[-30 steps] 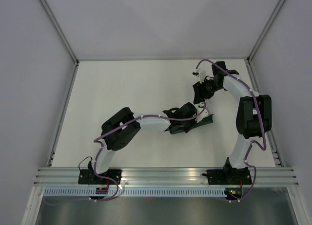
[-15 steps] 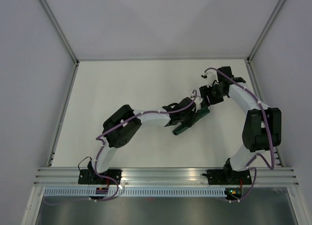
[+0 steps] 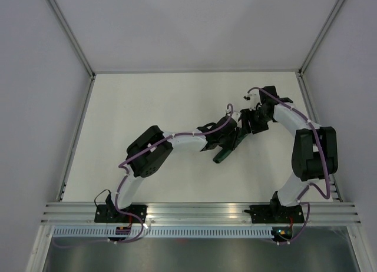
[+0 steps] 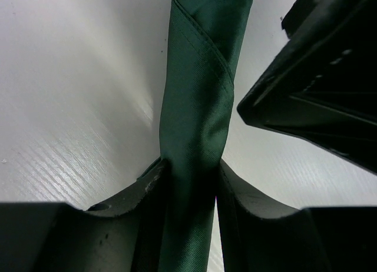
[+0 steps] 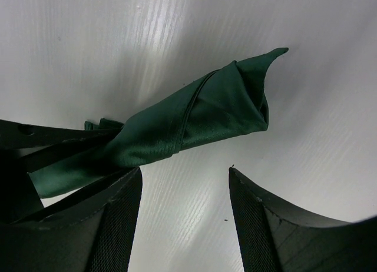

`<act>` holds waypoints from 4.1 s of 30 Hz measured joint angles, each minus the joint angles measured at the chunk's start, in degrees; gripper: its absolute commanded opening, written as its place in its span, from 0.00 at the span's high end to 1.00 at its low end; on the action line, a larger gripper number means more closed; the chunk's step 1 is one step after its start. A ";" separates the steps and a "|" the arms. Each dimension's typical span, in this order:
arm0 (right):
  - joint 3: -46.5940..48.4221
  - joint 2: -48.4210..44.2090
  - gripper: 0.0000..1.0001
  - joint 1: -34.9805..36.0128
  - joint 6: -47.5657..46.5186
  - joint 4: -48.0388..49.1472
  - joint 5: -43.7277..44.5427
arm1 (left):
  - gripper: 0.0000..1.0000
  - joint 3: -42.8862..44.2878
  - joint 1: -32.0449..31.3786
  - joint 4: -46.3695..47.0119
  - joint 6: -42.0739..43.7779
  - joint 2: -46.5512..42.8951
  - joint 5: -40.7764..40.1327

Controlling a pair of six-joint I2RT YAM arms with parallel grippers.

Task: Fold the napkin, place the utensils inside, and roll it up
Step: Roll the napkin with the utensil

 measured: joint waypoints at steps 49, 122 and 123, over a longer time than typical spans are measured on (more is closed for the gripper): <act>8.04 8.68 0.40 1.62 1.86 0.11 -3.82 | 0.47 -4.63 0.96 0.79 -3.91 -3.34 2.10; 8.41 12.94 0.60 8.00 0.63 3.30 1.09 | 0.45 -14.64 1.36 4.85 -1.64 -13.44 6.05; 8.48 13.05 0.60 8.00 0.63 3.34 1.07 | 0.45 -14.71 1.27 4.98 -1.64 -13.33 6.05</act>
